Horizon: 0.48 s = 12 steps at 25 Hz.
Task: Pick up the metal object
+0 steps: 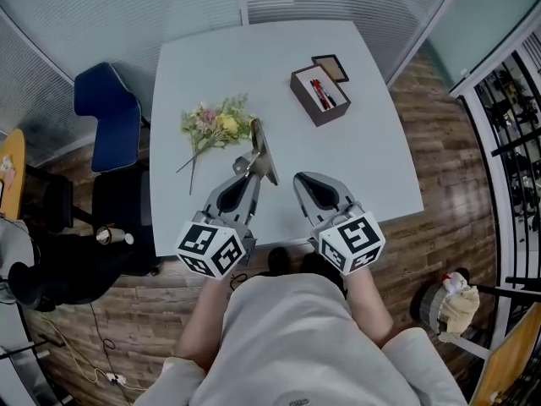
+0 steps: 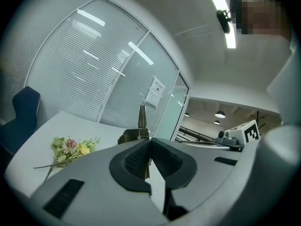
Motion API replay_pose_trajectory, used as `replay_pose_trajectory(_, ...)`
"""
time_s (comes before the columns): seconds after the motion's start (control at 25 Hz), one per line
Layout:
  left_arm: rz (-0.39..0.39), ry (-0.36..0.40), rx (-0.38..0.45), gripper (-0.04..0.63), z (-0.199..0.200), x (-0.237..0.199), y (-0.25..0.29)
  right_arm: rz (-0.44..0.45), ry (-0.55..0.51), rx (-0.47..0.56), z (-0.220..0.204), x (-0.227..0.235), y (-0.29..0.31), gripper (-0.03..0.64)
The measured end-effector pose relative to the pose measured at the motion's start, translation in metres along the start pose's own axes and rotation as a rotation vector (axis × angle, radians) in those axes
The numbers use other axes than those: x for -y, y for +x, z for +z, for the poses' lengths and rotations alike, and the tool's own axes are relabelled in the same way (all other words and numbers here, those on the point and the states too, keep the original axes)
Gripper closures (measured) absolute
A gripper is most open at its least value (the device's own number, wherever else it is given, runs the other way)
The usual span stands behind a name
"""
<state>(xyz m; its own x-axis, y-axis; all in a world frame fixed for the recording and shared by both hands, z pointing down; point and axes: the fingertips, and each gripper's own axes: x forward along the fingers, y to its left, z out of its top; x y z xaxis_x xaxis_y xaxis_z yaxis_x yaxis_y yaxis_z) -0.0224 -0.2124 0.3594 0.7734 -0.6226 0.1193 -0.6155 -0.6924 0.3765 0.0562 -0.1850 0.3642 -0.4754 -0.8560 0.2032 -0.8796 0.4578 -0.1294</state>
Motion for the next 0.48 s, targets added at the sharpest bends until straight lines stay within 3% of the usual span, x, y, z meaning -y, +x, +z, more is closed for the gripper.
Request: replay_pose_trajectory(0.48,-0.009,0.09,-0.016,0.571,0.0045,0.0039,-0.0024,0.0,-0.023,-0.008,0.0017,-0.0087,0.0042,0.609)
